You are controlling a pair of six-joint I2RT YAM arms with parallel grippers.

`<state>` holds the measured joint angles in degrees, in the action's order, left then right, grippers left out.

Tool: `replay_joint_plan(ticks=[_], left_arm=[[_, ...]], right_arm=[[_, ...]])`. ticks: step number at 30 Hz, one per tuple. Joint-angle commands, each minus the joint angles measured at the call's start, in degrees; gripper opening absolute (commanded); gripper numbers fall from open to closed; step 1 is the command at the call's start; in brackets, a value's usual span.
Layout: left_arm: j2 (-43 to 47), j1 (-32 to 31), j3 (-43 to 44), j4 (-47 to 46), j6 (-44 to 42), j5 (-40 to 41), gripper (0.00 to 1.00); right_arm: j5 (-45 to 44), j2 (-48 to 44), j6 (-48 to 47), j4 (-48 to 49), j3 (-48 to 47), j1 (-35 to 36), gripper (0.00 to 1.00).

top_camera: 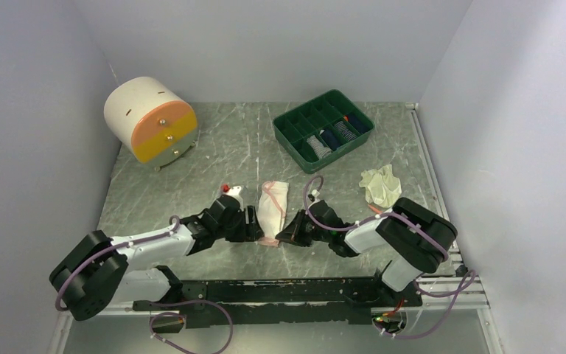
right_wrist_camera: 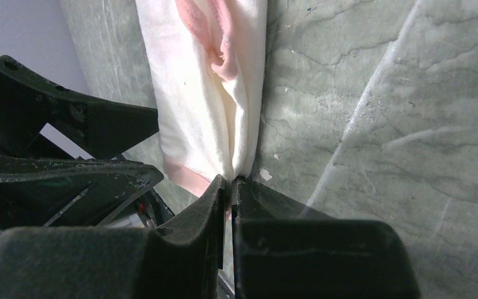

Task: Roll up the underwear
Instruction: Roll the underwear to the center of the board.

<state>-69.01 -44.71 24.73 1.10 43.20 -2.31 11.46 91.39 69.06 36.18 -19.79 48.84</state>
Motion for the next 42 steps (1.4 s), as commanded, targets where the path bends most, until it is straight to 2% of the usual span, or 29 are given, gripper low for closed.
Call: replay_joint_plan(ticks=[1, 3, 8, 11, 15, 20, 23, 25, 30, 33, 37, 42], left_arm=[[-2.0, 0.0, -3.0, -3.7, 5.2, -1.6, 0.68], [-2.6, 0.1, -4.7, -6.3, 7.5, -1.4, 0.66], [-5.2, 0.1, -7.6, -12.0, 13.4, -4.3, 0.50], [-5.8, 0.0, -10.3, -14.8, 15.9, -5.3, 0.48], [-5.1, 0.1, -13.5, -19.1, 18.2, -6.5, 0.49], [-4.9, 0.1, -13.0, -16.7, 17.7, -5.6, 0.42], [-4.8, 0.0, -12.6, -16.8, 17.1, -5.4, 0.34], [-5.0, 0.0, -12.2, -17.9, 15.9, -6.1, 0.29], [-5.3, 0.1, -10.5, -16.9, 13.8, -6.0, 0.06], [-4.7, 0.1, -10.1, -16.0, 13.1, -5.5, 0.05], [-2.8, 0.1, -9.7, -12.9, 11.5, -4.3, 0.05], [0.9, 0.9, -10.1, -5.7, 9.7, -0.1, 0.05]], right_arm=[[-2.3, 2.9, -2.5, -6.8, 2.6, 0.0, 0.03], [-2.1, 3.2, -2.5, -6.7, 2.5, -0.1, 0.03], [-1.2, 3.8, -2.3, -6.1, 2.4, -0.1, 0.03], [-1.0, 3.7, -2.8, -6.7, 2.2, -0.1, 0.03], [-0.9, 3.6, -3.0, -6.8, 2.0, -0.2, 0.03], [-0.5, 3.8, -3.2, -6.8, 1.3, -0.1, 0.03], [0.6, 3.1, -5.1, -6.3, 1.3, -0.4, 0.04], [1.4, 0.9, -9.2, -6.6, 1.3, -1.2, 0.09], [7.1, -3.2, -22.3, -11.6, -3.1, -1.9, 0.37], [5.2, -6.0, -28.4, -18.4, -6.9, -1.9, 0.46], [-1.7, -11.7, -35.7, -23.8, -10.3, -1.7, 0.49], [-6.2, -15.7, -48.2, -15.5, -10.0, -0.2, 0.60]])
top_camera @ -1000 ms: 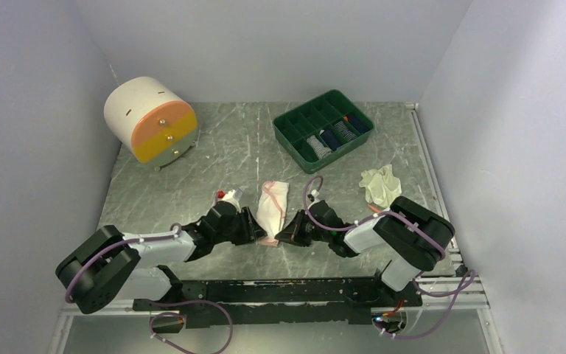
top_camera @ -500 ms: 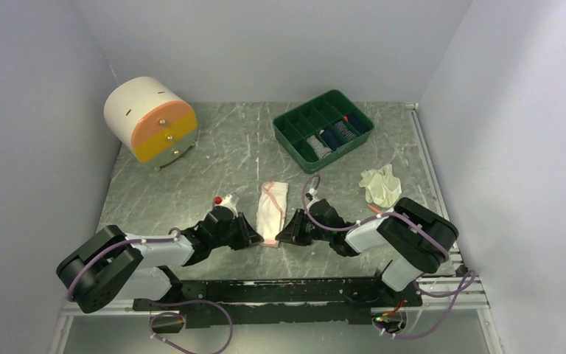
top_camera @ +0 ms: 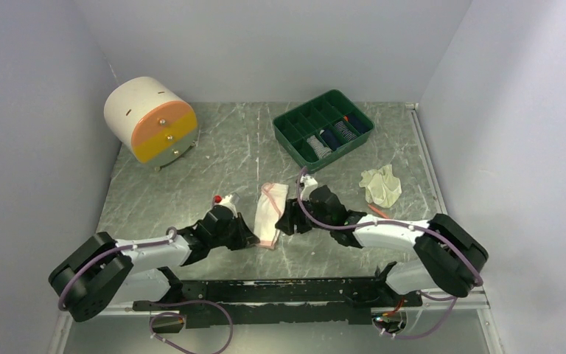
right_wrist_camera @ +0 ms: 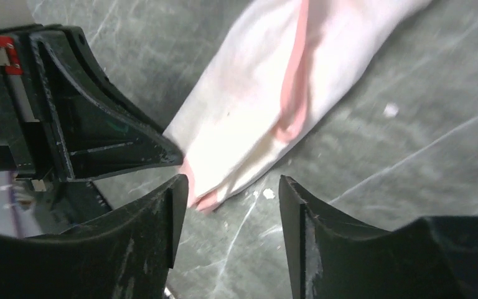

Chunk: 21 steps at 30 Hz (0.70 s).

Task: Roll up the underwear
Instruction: Roll the underwear to the center of the board.

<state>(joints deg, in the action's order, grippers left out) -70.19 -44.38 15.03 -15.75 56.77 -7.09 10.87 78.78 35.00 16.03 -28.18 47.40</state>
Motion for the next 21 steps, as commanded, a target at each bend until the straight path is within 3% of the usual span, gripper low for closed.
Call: replay_joint_plan(ticks=[1, 5, 8, 15, 17, 21], left_arm=[[2.8, 1.3, -0.6, 11.8, -4.6, 4.4, 0.05], [5.8, 3.6, -1.7, 14.0, -6.9, 3.2, 0.05], [7.6, 5.4, -2.1, 15.5, -8.5, 1.8, 0.05], [8.4, 8.6, -2.7, 16.5, -11.9, -2.2, 0.05], [8.0, 9.1, -2.8, 16.2, -12.3, -2.8, 0.05], [7.3, 9.6, -3.2, 16.2, -12.2, -3.6, 0.05]], right_arm=[[-6.0, -3.1, -18.0, 7.1, -1.2, 1.9, 0.62], [-4.5, -1.5, -36.0, 13.0, -1.2, 5.3, 0.67], [-2.6, 0.2, -49.2, 15.1, -1.2, 7.8, 0.65], [7.6, -1.0, -62.2, 34.9, 7.0, 8.2, 0.65], [11.4, -0.7, -72.0, 31.5, 7.1, 8.8, 0.65], [13.7, 1.8, -82.3, 18.8, 3.1, 10.9, 0.61]])
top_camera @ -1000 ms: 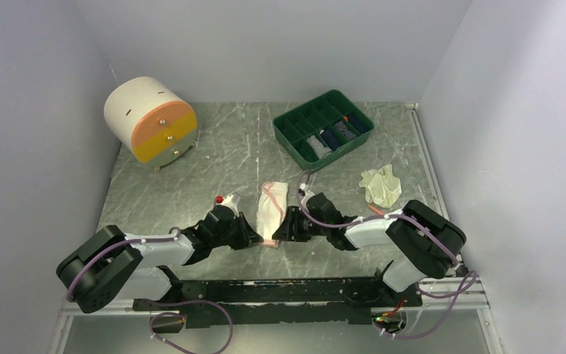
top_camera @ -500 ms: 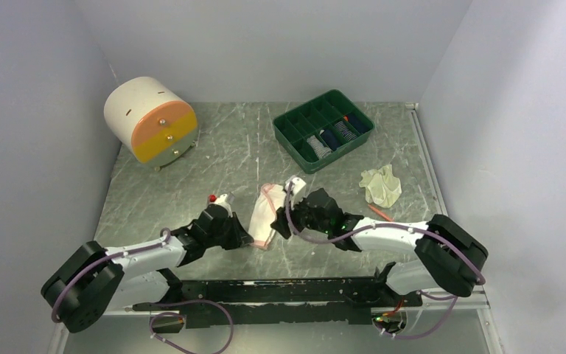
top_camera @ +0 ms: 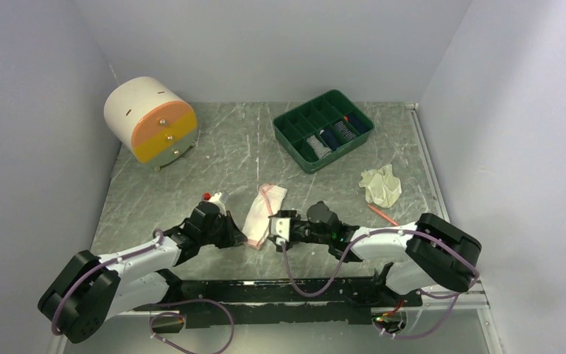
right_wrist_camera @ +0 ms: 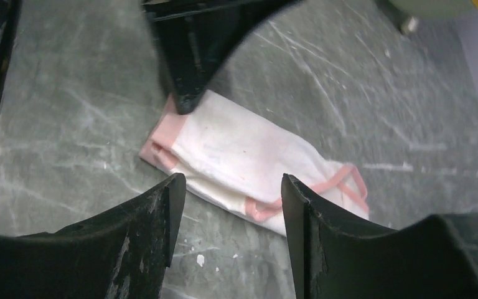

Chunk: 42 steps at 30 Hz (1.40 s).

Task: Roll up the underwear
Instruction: Roll the underwear to the center of the board.

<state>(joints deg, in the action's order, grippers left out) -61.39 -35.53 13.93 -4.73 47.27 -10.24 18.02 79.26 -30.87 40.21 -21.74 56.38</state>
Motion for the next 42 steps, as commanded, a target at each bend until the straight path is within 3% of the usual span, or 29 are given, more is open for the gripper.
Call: replay_joint_plan(ticks=[1, 6, 15, 25, 34, 42], left_arm=[[-1.7, 0.7, -2.2, 3.5, -2.7, -1.1, 0.05], [-2.5, 0.8, -2.5, 1.7, -2.4, -2.5, 0.05], [-2.2, 1.0, -2.6, 2.4, -2.3, -2.0, 0.05], [-3.1, 1.1, -2.6, 2.2, -2.2, -2.1, 0.05], [-3.8, 1.3, -2.7, 1.4, -1.9, -2.5, 0.05], [-1.8, 1.6, -3.0, 3.1, -1.8, -1.9, 0.05]], right_arm=[[6.4, 2.2, -18.4, -6.9, -3.7, 2.8, 0.61], [2.1, 8.3, -26.9, -13.5, -6.1, 8.4, 0.59], [-2.8, 12.3, -30.6, -11.0, -5.8, 9.7, 0.56], [-1.3, 14.6, -30.7, -14.0, -7.7, 9.7, 0.48], [-3.1, 15.7, -27.8, -14.9, -7.4, 9.7, 0.29], [-4.7, 15.9, -23.8, -13.1, -8.4, 9.6, 0.00]])
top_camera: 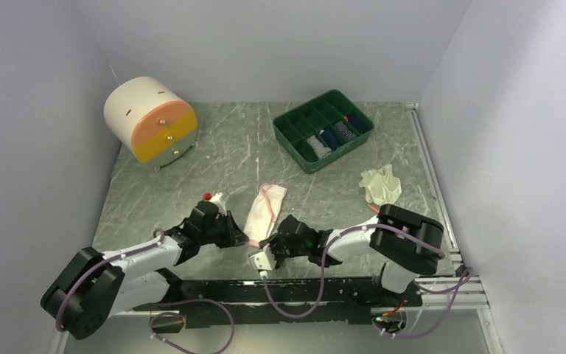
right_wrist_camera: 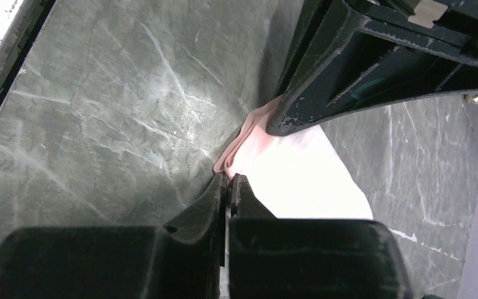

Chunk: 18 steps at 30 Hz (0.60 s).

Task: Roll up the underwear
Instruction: Roll the underwear to the center of the board.

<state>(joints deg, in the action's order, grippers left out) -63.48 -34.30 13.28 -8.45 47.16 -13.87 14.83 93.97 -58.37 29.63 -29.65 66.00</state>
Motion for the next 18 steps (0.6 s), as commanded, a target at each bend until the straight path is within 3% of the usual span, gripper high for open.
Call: replay_joint_plan(ticks=[1, 4, 5, 7, 9, 13, 18], left_arm=[[0.7, 0.4, -2.4, 6.9, -1.5, 1.6, 0.05], [1.9, 0.5, -2.4, 7.6, -1.0, 1.3, 0.10], [2.4, 0.5, -2.4, 7.9, -0.8, 1.2, 0.17], [3.6, 0.5, -2.6, 8.3, -0.4, 1.3, 0.40], [4.9, 0.6, -2.7, 8.4, -0.1, 1.8, 0.53], [7.4, 0.6, -2.5, 11.5, 0.3, 1.8, 0.63], [11.3, 0.6, -3.2, 12.9, 1.5, 1.9, 0.65]], right_arm=[[-1.3, 1.0, 4.4, -1.3, -0.1, -0.1, 0.00], [2.5, 0.0, 6.9, 2.7, 1.1, -0.7, 0.00], [4.2, -0.1, 7.8, 3.4, 1.3, -1.0, 0.00], [7.6, -0.3, 9.0, 3.2, 0.9, -1.2, 0.00], [10.4, 0.3, 9.4, 2.2, 0.4, -1.3, 0.00], [14.6, 0.0, 15.0, 9.8, 3.8, -2.5, 0.00], [20.2, 0.5, 24.9, 15.2, 4.6, -3.4, 0.00]])
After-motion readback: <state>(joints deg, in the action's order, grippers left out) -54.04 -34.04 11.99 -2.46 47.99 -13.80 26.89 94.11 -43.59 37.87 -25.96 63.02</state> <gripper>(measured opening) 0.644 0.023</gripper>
